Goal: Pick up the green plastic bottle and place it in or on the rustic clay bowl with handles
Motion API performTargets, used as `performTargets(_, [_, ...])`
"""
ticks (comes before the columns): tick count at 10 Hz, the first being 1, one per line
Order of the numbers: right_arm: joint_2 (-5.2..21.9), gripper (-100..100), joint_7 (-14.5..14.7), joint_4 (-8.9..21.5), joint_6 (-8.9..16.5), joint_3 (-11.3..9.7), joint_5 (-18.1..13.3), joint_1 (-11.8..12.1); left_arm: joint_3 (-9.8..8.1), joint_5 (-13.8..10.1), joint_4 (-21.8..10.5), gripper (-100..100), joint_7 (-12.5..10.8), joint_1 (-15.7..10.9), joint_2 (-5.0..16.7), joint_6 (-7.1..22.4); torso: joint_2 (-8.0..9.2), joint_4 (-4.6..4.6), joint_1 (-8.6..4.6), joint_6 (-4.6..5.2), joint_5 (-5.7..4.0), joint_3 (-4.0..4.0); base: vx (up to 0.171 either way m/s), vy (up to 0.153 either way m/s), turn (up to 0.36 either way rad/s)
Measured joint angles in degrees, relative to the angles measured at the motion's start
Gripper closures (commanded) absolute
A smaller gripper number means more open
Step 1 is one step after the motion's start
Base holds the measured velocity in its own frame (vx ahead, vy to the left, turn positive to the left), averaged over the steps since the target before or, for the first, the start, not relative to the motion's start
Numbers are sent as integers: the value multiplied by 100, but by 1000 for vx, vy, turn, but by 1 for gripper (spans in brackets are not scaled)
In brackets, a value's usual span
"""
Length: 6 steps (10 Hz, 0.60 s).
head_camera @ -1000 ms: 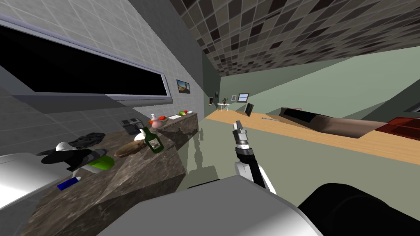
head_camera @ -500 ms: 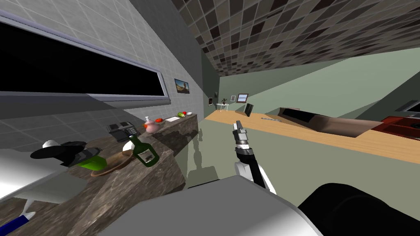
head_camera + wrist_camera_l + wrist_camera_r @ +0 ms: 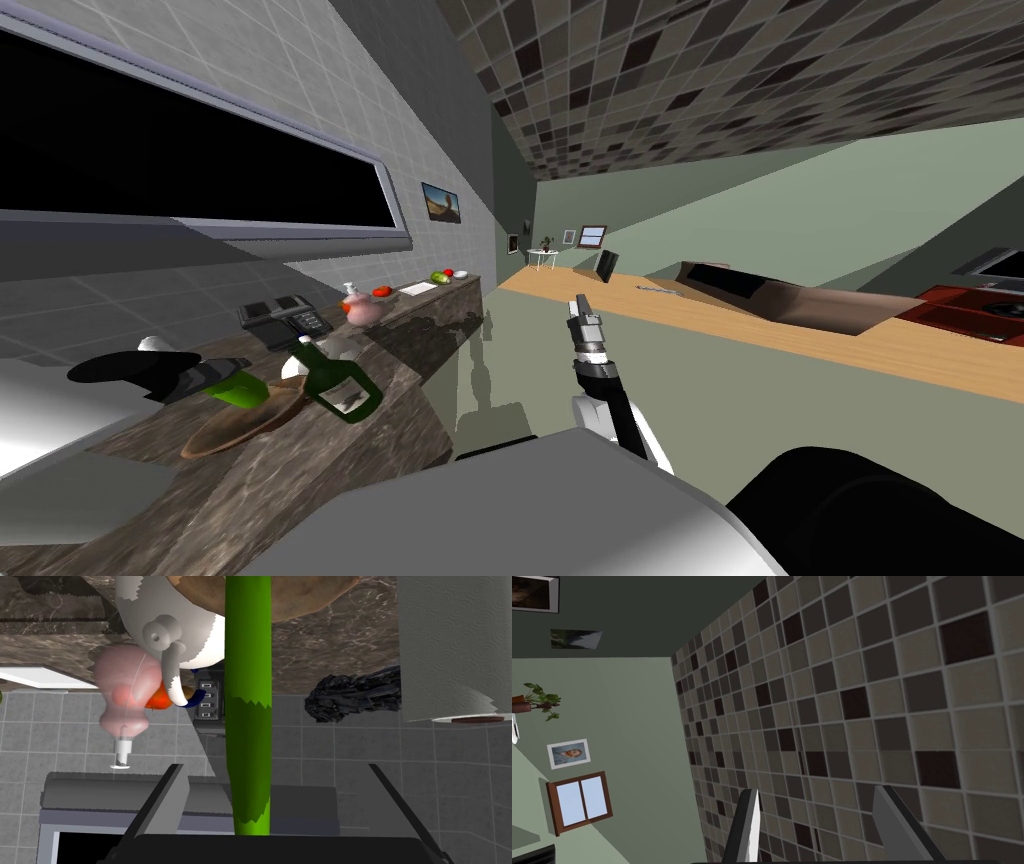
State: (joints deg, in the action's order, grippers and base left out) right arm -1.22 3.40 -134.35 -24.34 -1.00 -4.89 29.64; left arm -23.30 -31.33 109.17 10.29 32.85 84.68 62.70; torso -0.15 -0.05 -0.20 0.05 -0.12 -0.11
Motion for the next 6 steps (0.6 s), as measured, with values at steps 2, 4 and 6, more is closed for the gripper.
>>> performTargets(2, [0,0,0,0,0,0,0,0,0,0,0,0,0,0,0,0,4,1,-1,0,0,3,0,0,0])
performTargets(4, [0,0,0,0,0,1,0,0,-181,-99,190,-100,-18,77,64,134,5,2,9,-2,0,3,10,50,93])
performTargets(6, [0,0,0,0,0,0,0,0,-295,-343,265,-100,-43,9,292,303,1,1,17,-1,3,1,5,50,50])
